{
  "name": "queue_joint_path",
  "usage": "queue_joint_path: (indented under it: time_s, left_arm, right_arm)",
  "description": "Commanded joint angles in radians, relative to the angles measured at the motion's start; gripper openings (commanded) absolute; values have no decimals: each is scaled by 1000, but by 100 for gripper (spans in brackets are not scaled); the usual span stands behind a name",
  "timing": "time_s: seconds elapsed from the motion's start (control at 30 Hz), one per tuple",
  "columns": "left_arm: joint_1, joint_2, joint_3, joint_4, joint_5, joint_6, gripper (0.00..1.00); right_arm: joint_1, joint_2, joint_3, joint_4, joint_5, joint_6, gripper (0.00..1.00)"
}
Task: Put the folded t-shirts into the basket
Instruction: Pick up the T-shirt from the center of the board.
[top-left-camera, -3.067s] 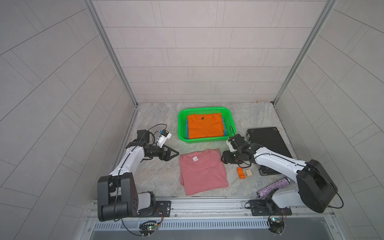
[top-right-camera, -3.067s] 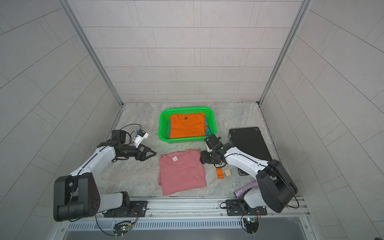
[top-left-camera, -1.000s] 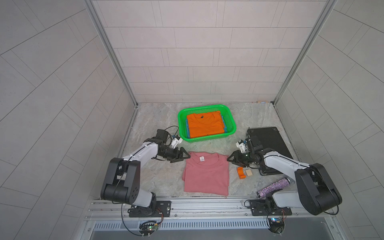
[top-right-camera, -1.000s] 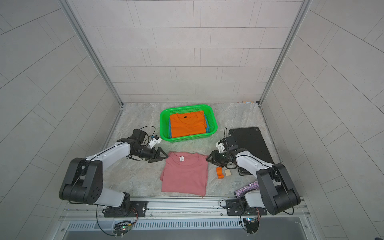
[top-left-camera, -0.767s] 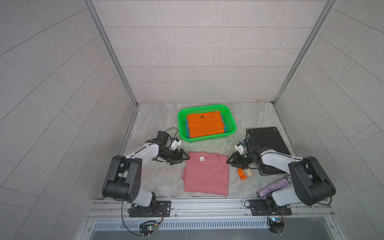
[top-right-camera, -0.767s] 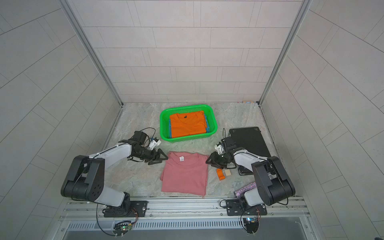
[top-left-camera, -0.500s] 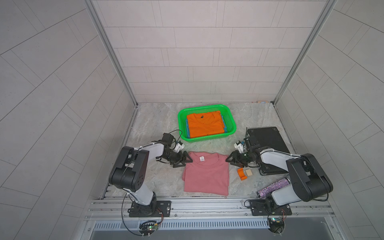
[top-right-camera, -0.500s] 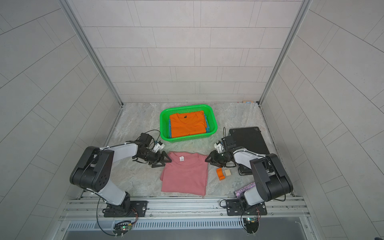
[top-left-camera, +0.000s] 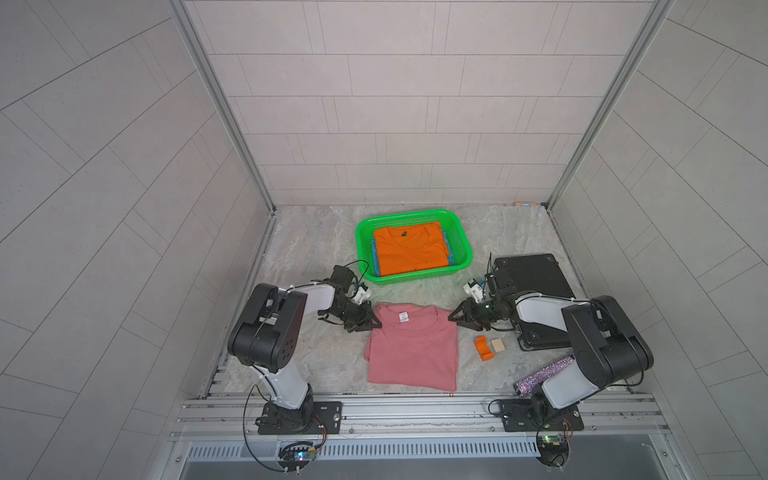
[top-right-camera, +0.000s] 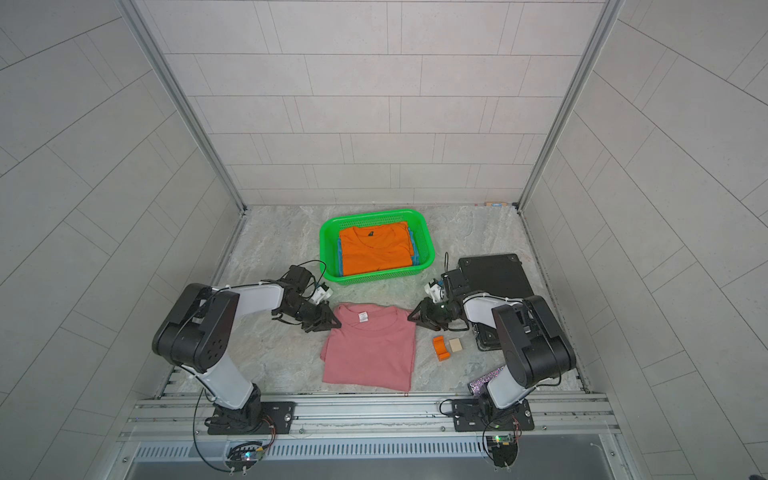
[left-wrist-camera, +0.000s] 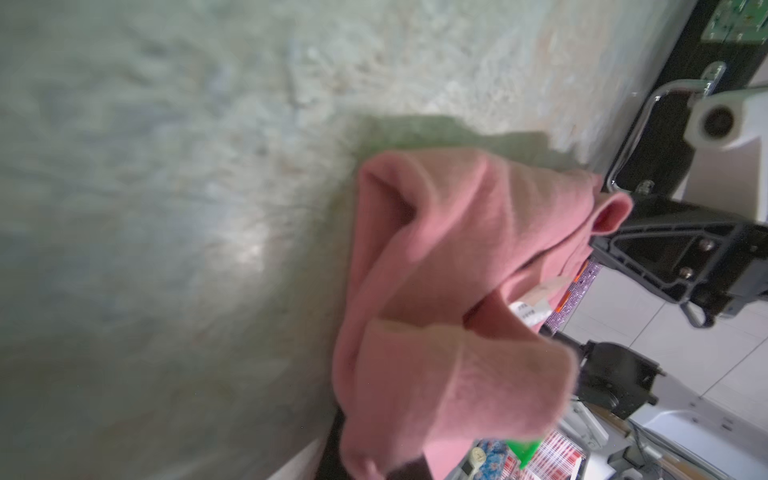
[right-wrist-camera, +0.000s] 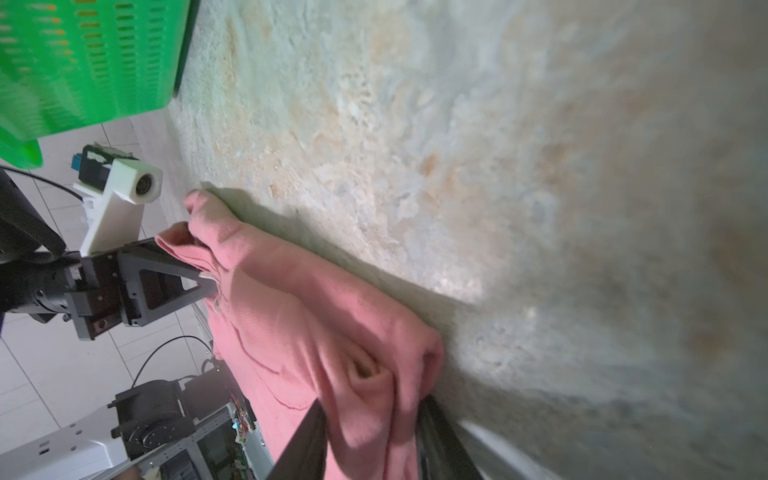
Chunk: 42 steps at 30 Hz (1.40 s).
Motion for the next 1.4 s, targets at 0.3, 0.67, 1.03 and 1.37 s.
queue_joint_path:
  time_s: [0.3,0.67,1.03,1.37]
  left_arm:
    - [-39,-51,3,-38,-31,42,0]
    - [39,-204,56,-264,96,162,0]
    - [69,-332,194,-356,146,107,0]
    - [74,-313,436,-340,90,68,0]
  right_arm:
    - [8,-29,-15,136,-11,30,3]
    - [93,-403,-27,150,71,132,0]
    - [96,-461,181,39,112,82,0]
    - [51,-356,441,-23,133,-4,0]
